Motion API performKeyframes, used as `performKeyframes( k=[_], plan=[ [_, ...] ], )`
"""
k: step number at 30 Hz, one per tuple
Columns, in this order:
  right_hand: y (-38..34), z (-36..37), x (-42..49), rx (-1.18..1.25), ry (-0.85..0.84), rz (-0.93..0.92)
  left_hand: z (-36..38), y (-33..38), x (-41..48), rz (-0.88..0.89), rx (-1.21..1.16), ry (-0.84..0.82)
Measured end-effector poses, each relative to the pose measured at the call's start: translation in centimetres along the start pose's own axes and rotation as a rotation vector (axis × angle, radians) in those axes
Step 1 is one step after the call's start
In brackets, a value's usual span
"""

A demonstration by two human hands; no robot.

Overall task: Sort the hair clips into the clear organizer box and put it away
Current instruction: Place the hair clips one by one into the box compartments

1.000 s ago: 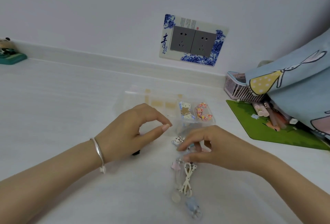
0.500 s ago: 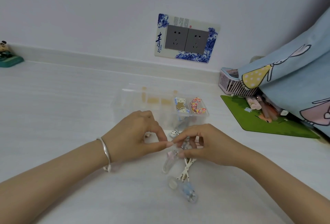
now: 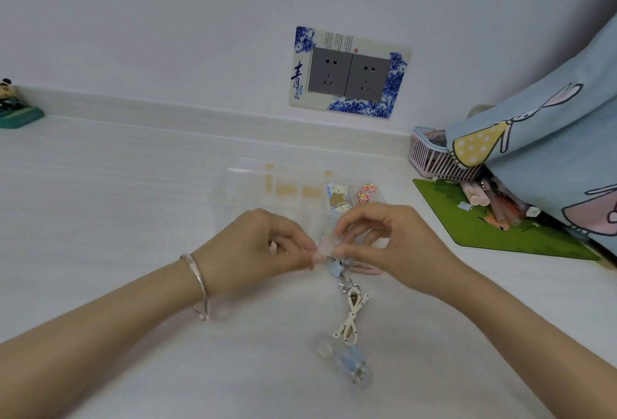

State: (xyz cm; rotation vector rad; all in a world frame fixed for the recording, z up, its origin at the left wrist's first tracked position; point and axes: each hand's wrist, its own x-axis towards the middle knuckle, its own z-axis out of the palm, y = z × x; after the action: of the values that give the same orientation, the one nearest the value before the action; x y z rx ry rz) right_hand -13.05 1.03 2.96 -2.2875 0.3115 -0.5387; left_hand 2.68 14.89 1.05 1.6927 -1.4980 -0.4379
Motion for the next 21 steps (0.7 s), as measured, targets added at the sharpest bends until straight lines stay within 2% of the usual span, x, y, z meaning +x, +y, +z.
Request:
performKeyframes(
  k=[2,5,9,14,16,18,21],
  plan=[
    [-0.8,-0.5,0.5,0.081,0.051,-0.033,-0.7,0.5,0.4,-0.091,-0.259,0.002],
    [-2.0,-0.9,1.5,0.241,0.072,-0.016,-1.4,0.6,0.9,-0.142,-0.397,0.089],
    [-2.5,-1.5,3.4,0.412,0.06,0.176,-2.1,0.1,2.1,-0.044,-0.333,0.287],
    [-2.0,-1.7,5.8,0.485,0.067,0.284,-2.0,-0.1,3.4,0.034,-0.128,0.407],
    [-1.6,-2.3,6.9,0.438,0.107,0.274,-2.3,-0.7,3.6,0.062,0.0,0.426],
    [-1.0,-3.2,7.9,0.27,0.13,0.224,-2.8,-1.6,3.5,0.054,0.066,0.464],
    [-0.1,-3.7,9.4,0.0,0.048,0.167,-3.2,-2.8,3.1,0.041,0.098,0.505]
  ],
)
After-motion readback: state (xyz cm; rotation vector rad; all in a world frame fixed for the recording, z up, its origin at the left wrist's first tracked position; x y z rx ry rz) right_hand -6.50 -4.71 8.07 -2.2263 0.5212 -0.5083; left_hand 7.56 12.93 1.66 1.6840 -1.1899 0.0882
